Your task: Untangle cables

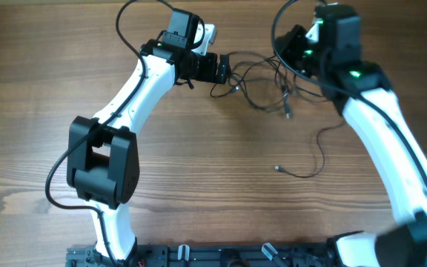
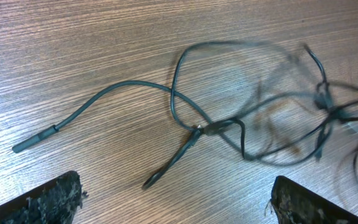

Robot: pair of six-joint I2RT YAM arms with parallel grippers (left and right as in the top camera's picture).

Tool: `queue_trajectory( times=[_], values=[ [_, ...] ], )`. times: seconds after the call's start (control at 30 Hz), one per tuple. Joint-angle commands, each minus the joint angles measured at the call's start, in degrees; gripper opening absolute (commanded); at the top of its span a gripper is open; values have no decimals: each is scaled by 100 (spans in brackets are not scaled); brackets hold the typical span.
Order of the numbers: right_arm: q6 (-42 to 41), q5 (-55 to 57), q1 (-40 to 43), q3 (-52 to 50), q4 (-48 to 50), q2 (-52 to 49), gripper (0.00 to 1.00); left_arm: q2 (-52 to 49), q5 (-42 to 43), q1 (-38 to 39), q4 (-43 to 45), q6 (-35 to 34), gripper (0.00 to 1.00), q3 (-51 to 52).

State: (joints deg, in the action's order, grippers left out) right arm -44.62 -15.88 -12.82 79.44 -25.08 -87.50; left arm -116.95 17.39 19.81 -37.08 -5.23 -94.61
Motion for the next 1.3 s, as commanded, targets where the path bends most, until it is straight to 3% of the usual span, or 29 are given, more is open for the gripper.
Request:
queue_trajectory(
  times=[0.0,0.13,0.3,0.43,0.53,0.63,0.73,0.8,0.83,0.9,1.03,1.27],
  values=[
    [732,-664,15,195,33,678,4,-50,-35,-11,2,24,100,-11],
    [1075,-667,15,1294,-573,901,5,-50,-35,-11,2,24,100,-11],
    [2166,-876,15,3320,-2087,573,5,-50,-35,-11,2,24,100,-11],
    [2350,-861,15,3805,-2557,455,5,-35,44,-55,-413,398,100,-15],
    [2603,-1128,15,3805,-2872,354,4,59,1257,-323,-415,544,100,-157],
    [3174,-1768,15,3805,-3049,219,4,262,3112,-785,-409,544,100,-282],
    [2898,-1860,52,3805,-3025,142,4,407,4594,-1211,-393,562,100,-282],
    [2791,-2122,120,3805,-2997,133,4,411,5025,-1388,-426,1091,100,-282],
    [2800,-2599,190,3805,-2953,133,4,411,5145,-1449,-564,1792,100,-280],
    [2793,-3174,358,3805,-2894,133,4,409,5136,-1410,-737,2428,100,-280],
    [2640,-3932,872,3805,-2605,133,5,400,4754,-1102,-800,2588,100,-280],
    [1875,-4378,1843,3803,-1818,136,4,282,2806,101,-780,2573,100,-273]
  ],
)
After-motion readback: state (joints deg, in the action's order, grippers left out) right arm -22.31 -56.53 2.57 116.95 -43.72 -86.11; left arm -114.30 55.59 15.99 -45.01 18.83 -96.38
